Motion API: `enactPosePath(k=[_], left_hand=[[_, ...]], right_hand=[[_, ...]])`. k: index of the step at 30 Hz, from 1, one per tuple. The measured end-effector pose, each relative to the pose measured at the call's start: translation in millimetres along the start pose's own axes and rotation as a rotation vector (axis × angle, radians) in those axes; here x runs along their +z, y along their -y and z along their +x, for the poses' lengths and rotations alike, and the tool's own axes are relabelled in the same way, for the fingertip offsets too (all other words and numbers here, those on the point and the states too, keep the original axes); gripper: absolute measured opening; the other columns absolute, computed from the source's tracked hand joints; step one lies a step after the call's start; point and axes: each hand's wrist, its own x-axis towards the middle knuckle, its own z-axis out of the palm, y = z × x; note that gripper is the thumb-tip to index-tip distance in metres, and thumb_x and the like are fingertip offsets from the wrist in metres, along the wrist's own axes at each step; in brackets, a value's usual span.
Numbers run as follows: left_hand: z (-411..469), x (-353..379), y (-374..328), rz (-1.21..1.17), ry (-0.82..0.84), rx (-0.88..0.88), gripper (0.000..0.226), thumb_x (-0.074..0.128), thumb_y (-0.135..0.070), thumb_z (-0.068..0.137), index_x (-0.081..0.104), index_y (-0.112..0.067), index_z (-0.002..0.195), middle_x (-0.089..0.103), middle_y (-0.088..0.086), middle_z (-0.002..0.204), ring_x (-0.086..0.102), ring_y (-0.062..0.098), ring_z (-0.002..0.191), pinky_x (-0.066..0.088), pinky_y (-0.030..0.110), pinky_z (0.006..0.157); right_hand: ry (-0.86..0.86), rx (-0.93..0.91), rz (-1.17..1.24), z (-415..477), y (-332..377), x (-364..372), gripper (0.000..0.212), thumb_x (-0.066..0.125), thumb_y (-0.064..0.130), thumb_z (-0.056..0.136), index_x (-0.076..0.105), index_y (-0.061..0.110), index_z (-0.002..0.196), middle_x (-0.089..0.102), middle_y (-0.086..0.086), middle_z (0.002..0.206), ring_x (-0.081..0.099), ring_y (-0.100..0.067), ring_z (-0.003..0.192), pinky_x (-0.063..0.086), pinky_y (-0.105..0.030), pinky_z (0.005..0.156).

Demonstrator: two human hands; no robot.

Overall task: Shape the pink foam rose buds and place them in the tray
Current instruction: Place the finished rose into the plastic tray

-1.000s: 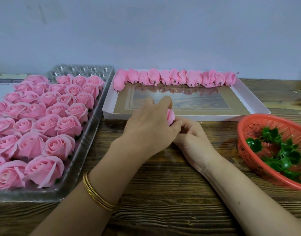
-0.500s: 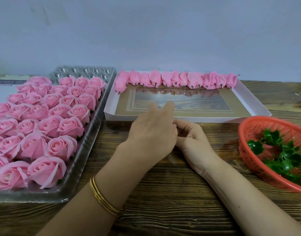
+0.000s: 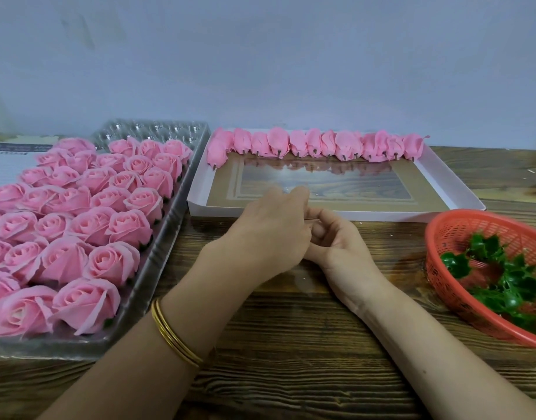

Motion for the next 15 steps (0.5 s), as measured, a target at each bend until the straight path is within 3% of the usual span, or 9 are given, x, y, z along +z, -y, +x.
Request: enactPosePath(k=[3, 9, 11, 13, 15], left_hand=[[2.3, -6.2, -1.9, 0.049, 0.036, -0.002, 0.028, 0.048, -0.019, 0.093, 0.030, -0.026, 0.074, 0.042, 0.003, 0.099, 0.041, 0.022, 0.087, 0.029, 0.032, 0.069], [8.8, -41.4, -10.5, 0.151, -0.032, 0.012, 0.020, 0.051, -0.021, 0.093, 0.039, -0.023, 0.078, 0.044, 0.000, 0.087, 0.046, 0.024, 0.088, 0.037, 0.033, 0.074], [12.1, -63.2, -10.1, 0.092, -0.099, 0.019, 0.008, 0.053, -0.021, 0.094, 0.047, -0.021, 0.089, 0.048, -0.002, 0.085, 0.051, 0.021, 0.078, 0.038, 0.031, 0.065], [18.8, -86.7, -5.0, 0.011, -0.152, 0.016, 0.007, 0.055, -0.017, 0.094, 0.050, -0.019, 0.088, 0.054, -0.002, 0.081, 0.056, 0.016, 0.064, 0.044, 0.027, 0.054], [29.4, -109.0, 5.7, -0.022, -0.196, 0.000, 0.006, 0.053, -0.011, 0.094, 0.053, -0.015, 0.090, 0.057, 0.003, 0.079, 0.060, 0.018, 0.060, 0.051, 0.029, 0.055]], right_hand=[[0.046, 0.005, 0.047, 0.5, 0.7, -0.1, 0.052, 0.074, -0.006, 0.062, 0.059, 0.007, 0.110, 0.068, -0.008, 0.080, 0.062, -0.027, 0.084, 0.054, -0.037, 0.083], [0.047, 0.037, 0.052, 1.8, 2.4, -5.0, 0.061, 0.084, 0.001, 0.059, 0.059, 0.011, 0.114, 0.072, -0.005, 0.088, 0.064, -0.017, 0.082, 0.053, -0.026, 0.079], [0.041, 0.043, 0.040, 0.7, 3.3, -6.1, 0.061, 0.083, 0.007, 0.058, 0.060, 0.012, 0.114, 0.072, -0.008, 0.095, 0.065, -0.017, 0.085, 0.053, -0.025, 0.078], [0.040, 0.048, 0.037, 0.2, 4.6, -7.2, 0.060, 0.079, 0.011, 0.058, 0.061, 0.011, 0.114, 0.072, -0.008, 0.097, 0.066, -0.015, 0.085, 0.053, -0.024, 0.078], [0.045, 0.055, 0.043, 0.3, 5.6, -7.5, 0.059, 0.077, 0.010, 0.059, 0.061, 0.009, 0.115, 0.072, -0.009, 0.097, 0.065, -0.014, 0.083, 0.053, -0.024, 0.078]])
